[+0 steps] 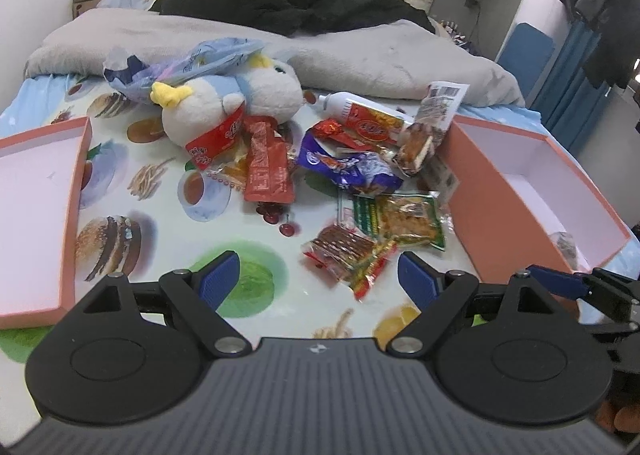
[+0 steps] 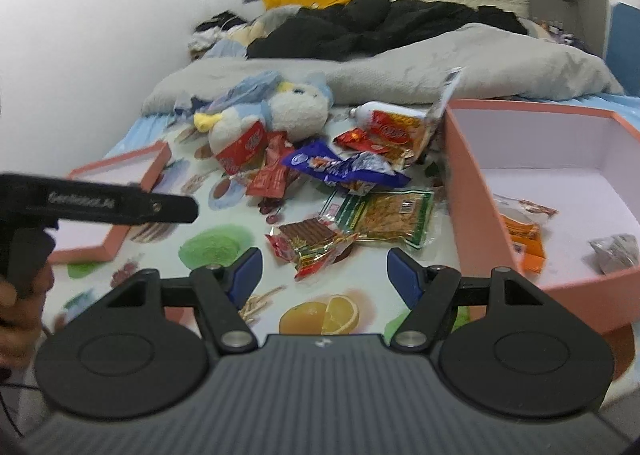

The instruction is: Organize snacks

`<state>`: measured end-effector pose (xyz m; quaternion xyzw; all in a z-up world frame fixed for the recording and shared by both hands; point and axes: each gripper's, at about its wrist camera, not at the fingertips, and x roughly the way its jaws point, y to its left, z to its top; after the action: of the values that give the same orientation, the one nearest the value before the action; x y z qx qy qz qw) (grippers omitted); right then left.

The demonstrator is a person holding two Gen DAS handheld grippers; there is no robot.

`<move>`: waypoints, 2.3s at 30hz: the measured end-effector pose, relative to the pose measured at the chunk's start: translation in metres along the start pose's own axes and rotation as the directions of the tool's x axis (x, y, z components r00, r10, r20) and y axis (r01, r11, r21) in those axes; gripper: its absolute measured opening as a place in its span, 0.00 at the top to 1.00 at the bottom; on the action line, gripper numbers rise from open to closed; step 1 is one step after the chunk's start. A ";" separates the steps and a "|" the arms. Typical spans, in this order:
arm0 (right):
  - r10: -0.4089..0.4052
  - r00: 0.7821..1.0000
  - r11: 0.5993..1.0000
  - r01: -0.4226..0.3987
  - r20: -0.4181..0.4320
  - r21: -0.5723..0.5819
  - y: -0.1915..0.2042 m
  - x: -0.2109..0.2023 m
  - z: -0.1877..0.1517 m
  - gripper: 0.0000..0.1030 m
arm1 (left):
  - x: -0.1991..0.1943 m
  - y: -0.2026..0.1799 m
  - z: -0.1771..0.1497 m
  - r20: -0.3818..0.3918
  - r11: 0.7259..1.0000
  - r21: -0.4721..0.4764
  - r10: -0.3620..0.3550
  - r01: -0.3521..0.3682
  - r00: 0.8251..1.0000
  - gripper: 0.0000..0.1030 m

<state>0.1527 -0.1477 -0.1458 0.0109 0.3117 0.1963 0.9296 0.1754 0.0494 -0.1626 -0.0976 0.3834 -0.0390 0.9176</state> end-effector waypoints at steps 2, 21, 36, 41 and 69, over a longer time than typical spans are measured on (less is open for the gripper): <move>0.008 1.000 1.000 -0.009 -0.020 -0.023 0.001 0.016 0.000 0.31 | 0.015 0.007 0.003 -0.007 1.000 -0.009 0.005 -0.005 1.000 0.14; 0.107 0.983 0.974 -0.134 -0.150 -0.182 0.002 0.144 0.014 0.12 | 0.157 0.059 0.041 -0.004 1.000 -0.023 0.018 -0.018 1.000 0.14; 0.146 0.968 0.946 -0.197 -0.202 -0.259 0.006 0.192 0.012 0.11 | 0.225 0.064 0.072 -0.002 1.000 -0.022 -0.014 0.014 1.000 0.15; 0.160 0.964 0.948 -0.210 -0.211 -0.240 0.006 0.193 0.016 0.29 | 0.236 0.062 0.070 0.005 1.000 0.002 0.004 -0.004 1.000 0.19; 0.094 0.968 0.956 -0.153 -0.233 -0.249 0.016 0.126 -0.002 0.44 | 0.130 0.050 0.025 -0.041 0.997 -0.079 0.006 -0.009 0.999 0.46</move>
<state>0.2374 -0.0868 -0.2177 -0.1154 0.3815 0.2943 0.8686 0.2840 0.0826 -0.2464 -0.1316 0.4034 -0.0221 0.9052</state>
